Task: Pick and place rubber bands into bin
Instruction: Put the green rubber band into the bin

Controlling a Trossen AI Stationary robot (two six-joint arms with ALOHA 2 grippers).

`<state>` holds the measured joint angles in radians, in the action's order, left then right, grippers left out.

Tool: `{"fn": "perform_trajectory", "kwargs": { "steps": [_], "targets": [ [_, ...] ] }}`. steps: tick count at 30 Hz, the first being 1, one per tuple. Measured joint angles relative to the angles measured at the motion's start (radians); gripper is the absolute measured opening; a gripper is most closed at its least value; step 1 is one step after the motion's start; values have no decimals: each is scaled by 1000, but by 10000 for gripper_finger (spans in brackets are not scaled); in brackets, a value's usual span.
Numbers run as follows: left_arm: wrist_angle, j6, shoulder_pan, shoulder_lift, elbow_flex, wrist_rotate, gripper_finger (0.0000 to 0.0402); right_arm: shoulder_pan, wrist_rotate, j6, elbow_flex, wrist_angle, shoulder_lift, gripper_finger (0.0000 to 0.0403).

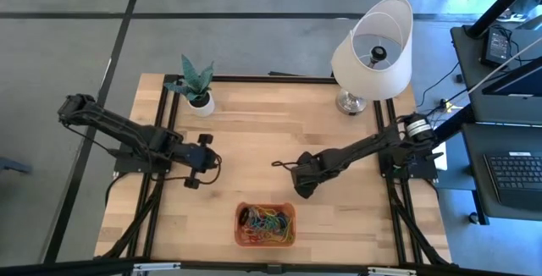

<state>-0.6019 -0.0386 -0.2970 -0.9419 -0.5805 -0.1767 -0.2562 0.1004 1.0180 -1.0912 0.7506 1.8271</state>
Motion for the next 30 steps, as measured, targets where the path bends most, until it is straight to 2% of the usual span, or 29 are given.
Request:
{"fn": "perform_trajectory", "kwargs": {
  "steps": [3, 6, 8, 12, 13, 17, 23, 26, 30],
  "targets": [
    [10, 1, 0, 1, 13, 28, 1, -3, -4, 21, -4, -19, 36, 156],
    [17, 1, 0, 4, 20, 38, 2, -12, 0, 36, -4, -39, 54, 136],
    [23, 1, 0, 3, 20, 38, 3, -19, 0, 39, -3, -49, 55, 107],
    [39, -25, 0, 3, 20, 39, 1, -31, 2, 55, -1, -40, 29, 22],
    [46, -37, 0, 3, 20, 39, 1, -34, 1, 57, 1, -37, 18, 12],
    [61, -52, 0, 3, 20, 39, 3, -59, 34, 158, 3, -8, -56, 10],
    [82, -52, 0, 3, 20, 3, 1, -115, 173, 263, 1, 23, -175, 3],
    [99, -52, 0, 3, 20, 18, 2, -152, 222, 282, 0, 28, -227, 2],
    [132, -52, 0, 3, 20, 21, 4, -197, 309, 256, -84, 78, -250, 2]
  ]
}}
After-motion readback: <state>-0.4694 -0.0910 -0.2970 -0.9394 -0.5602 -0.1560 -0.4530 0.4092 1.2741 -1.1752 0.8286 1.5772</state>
